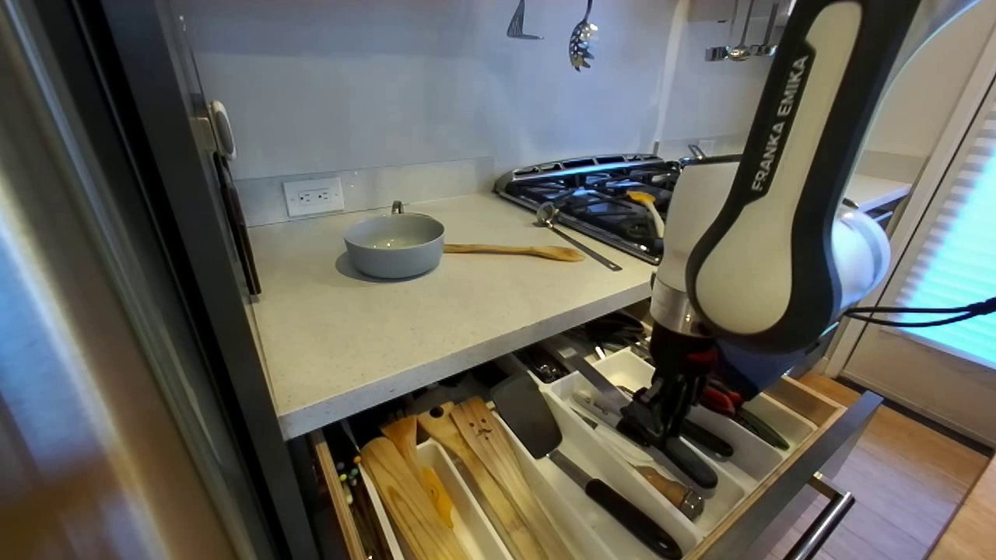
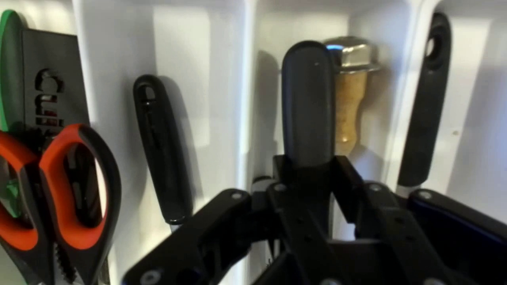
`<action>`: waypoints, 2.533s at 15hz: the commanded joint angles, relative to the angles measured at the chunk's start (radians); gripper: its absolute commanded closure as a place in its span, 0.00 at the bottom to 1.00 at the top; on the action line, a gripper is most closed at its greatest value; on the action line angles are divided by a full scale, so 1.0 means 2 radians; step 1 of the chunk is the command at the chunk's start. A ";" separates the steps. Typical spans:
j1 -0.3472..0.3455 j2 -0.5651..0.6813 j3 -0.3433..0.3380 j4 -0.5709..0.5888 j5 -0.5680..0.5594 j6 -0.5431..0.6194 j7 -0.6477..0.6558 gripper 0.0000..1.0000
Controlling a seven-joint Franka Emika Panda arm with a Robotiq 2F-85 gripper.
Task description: Pick up the cake knife from the open top drawer and put it on the gray bowl
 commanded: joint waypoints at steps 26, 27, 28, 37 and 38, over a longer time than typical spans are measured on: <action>-0.099 -0.191 0.085 0.136 0.672 -0.269 -0.462 0.92; -0.083 -0.183 0.069 0.162 0.674 -0.266 -0.437 0.92; -0.067 -0.171 0.058 0.190 0.679 -0.256 -0.413 0.92; -0.050 -0.075 0.092 0.347 0.636 -0.192 -0.221 0.69; -0.047 -0.062 0.092 0.357 0.631 -0.192 -0.214 0.69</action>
